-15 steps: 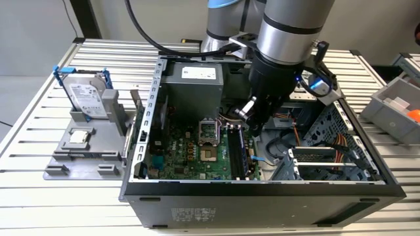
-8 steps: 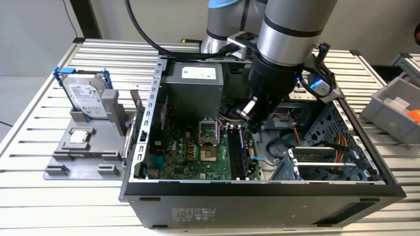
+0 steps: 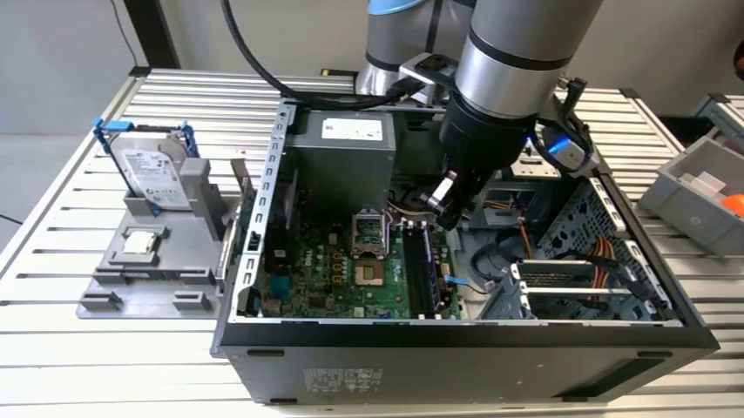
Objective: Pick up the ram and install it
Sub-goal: 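Press down the ram until it locks into place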
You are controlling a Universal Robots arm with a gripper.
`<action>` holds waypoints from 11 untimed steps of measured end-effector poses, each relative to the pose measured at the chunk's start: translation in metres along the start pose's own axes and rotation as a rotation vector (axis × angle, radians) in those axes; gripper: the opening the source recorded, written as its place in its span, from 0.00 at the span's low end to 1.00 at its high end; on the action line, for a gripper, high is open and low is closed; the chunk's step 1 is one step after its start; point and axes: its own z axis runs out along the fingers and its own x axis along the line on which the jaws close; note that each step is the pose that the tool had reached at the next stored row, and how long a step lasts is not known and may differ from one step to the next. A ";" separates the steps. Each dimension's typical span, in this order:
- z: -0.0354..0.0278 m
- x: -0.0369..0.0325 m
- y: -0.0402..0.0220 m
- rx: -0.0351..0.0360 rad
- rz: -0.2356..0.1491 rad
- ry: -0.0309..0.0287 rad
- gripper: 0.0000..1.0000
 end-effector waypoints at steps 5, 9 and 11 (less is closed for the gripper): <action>0.0015 0.0000 0.0000 -0.0016 -0.059 0.0020 0.00; 0.0072 0.0001 -0.0002 -0.0032 -0.113 0.0038 0.00; 0.0100 0.0002 -0.0003 -0.0045 -0.131 0.0033 0.00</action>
